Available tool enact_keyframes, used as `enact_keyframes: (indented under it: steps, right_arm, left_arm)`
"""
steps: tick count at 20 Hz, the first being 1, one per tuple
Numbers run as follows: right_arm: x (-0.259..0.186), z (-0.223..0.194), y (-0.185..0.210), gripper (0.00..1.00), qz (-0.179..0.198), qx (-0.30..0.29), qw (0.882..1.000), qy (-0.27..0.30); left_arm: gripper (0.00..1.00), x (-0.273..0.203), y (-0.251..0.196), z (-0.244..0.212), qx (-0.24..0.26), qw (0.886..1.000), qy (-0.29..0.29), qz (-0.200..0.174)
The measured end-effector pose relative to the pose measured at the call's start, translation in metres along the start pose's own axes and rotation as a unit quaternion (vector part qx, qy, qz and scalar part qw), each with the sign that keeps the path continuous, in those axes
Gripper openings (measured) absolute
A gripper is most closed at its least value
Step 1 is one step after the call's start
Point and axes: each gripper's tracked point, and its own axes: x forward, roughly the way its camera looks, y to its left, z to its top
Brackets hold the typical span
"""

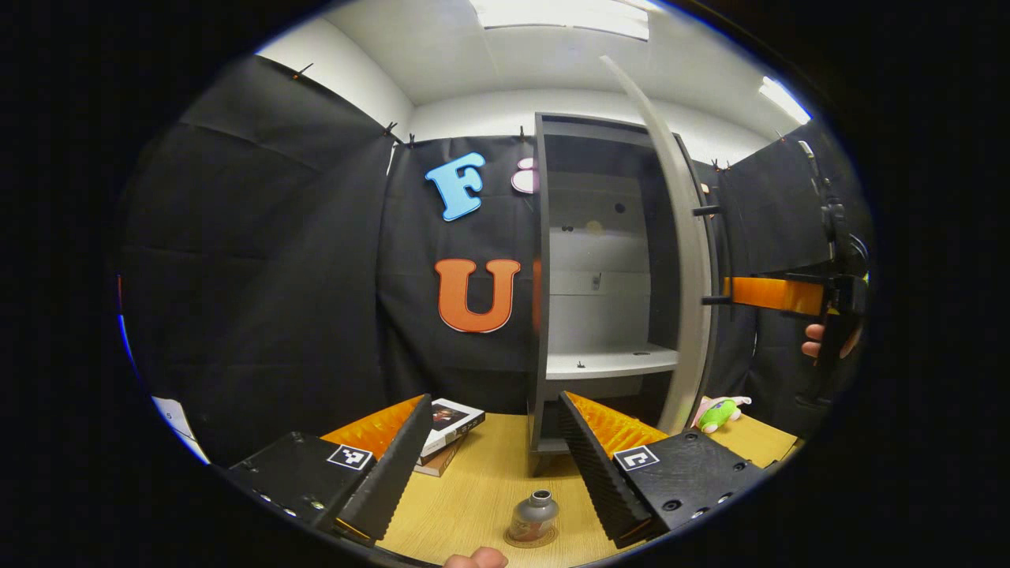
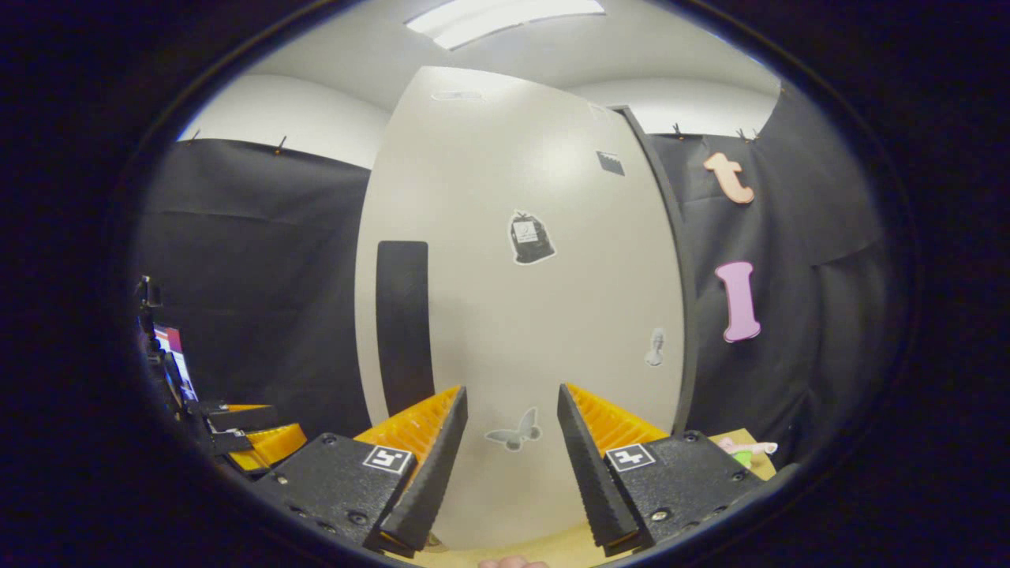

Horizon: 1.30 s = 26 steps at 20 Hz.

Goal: Open the cabinet door with the right hand, grasp the bottle in the cabinet with the left hand and place it on the coaster, then close the cabinet door with the right hand.

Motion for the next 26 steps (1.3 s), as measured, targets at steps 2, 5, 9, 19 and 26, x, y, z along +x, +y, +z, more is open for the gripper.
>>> enact_keyframes:
  steps: [2,5,9,19,26]
  right_arm:
    - [0.029,-0.007,0.011,0.76,0.006,-0.008,1.0,-0.005]
    - [0.068,-0.02,0.016,0.76,-0.002,-0.028,1.0,0.004]
    - [0.086,-0.032,0.013,0.76,-0.021,-0.031,0.999,0.006]
    - [0.007,0.004,-0.021,0.76,-0.082,-0.03,0.996,-0.026]
    - [-0.09,0.024,-0.066,0.76,-0.162,-0.025,0.985,-0.048]
  left_arm:
    - [0.95,0.002,0.005,-0.001,-0.001,1.0,0.002,0.003]
    - [0.95,0.001,0.013,-0.003,-0.002,1.0,0.003,0.008]
    - [0.95,-0.005,0.022,-0.005,0.001,1.0,0.002,0.018]
    - [0.95,-0.014,0.012,-0.003,0.003,1.0,-0.001,0.003]
    - [0.95,-0.015,-0.027,0.0,-0.001,0.999,-0.009,-0.039]
